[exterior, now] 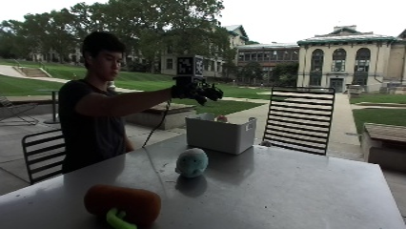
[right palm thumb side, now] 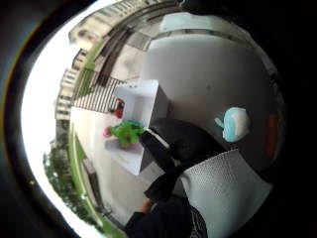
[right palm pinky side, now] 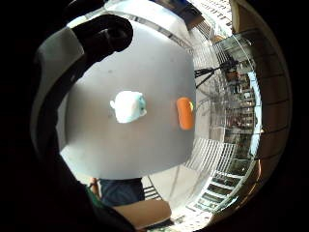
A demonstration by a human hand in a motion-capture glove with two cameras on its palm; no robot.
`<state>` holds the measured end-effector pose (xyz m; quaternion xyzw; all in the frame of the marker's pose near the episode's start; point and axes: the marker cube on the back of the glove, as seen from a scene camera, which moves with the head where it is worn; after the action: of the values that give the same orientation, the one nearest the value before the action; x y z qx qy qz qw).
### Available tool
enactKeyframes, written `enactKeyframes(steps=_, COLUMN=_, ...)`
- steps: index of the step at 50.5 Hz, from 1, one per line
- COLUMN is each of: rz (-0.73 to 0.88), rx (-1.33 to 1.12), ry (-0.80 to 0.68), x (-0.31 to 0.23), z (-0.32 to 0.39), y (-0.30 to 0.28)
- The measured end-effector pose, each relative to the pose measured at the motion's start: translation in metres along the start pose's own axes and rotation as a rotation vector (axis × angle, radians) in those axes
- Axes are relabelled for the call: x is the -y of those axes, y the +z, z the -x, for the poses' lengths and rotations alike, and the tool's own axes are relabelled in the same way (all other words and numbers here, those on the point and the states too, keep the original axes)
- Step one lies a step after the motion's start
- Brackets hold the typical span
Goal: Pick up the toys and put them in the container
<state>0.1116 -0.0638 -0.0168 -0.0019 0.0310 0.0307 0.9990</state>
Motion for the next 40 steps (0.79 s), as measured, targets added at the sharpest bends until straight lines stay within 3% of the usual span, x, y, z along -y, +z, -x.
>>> enactKeyframes(steps=8, rz=0.096, rx=0.004, ry=0.068, x=0.006, z=-0.054, y=0.068)
enactKeyframes(steps=26, rz=0.290, rx=0.011, ry=0.116, x=-0.009, z=-0.086, y=0.195)
enactKeyframes(steps=40, rz=0.339, rx=-0.031, ry=0.175, x=-0.016, z=-0.084, y=0.231)
